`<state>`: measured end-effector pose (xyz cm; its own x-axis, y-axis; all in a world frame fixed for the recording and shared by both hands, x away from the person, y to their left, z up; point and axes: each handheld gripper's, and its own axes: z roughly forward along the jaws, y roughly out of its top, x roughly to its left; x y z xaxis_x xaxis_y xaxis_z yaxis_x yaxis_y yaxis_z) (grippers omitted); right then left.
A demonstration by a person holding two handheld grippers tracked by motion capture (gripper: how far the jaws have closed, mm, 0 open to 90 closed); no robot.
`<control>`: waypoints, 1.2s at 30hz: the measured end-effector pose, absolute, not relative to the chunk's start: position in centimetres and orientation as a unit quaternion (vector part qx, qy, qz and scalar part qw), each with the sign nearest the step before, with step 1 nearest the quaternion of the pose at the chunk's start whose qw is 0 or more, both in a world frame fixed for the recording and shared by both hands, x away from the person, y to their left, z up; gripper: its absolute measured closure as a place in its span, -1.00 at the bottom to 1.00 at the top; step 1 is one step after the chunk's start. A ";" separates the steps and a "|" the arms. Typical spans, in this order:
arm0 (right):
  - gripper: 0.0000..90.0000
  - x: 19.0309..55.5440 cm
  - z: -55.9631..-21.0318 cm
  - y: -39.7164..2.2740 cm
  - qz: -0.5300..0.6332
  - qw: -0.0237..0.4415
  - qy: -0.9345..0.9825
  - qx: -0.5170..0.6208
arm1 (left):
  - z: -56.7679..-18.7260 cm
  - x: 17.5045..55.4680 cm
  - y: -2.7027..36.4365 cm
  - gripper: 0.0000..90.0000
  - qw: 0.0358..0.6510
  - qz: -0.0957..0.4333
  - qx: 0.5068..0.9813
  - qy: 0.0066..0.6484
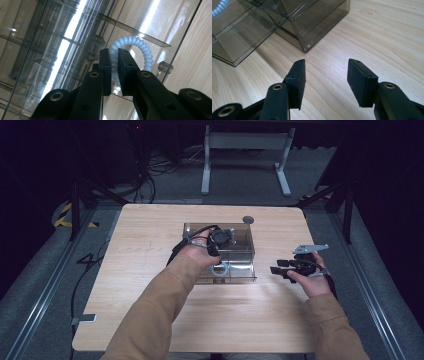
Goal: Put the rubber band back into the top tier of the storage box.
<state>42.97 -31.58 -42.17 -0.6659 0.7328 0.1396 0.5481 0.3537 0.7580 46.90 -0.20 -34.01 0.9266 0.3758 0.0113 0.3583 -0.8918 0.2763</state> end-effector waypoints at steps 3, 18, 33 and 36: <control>0.12 43.0 -42.1 -31.6 0.411 0.113 0.814 0.394 | -34.1 46.9 -0.3 0.83 0.133 0.031 0.973 0.189; 0.12 43.0 -42.2 -31.6 0.410 0.112 0.815 0.395 | -34.7 47.1 -0.4 0.83 0.117 0.014 0.975 0.187; 0.12 43.0 -42.2 -31.7 0.411 0.112 0.814 0.395 | -34.6 47.2 -0.2 0.61 0.133 -0.001 0.972 0.192; 0.12 43.0 -42.2 -31.7 0.410 0.111 0.815 0.395 | -34.3 47.0 -0.1 0.55 0.144 -0.004 0.972 0.187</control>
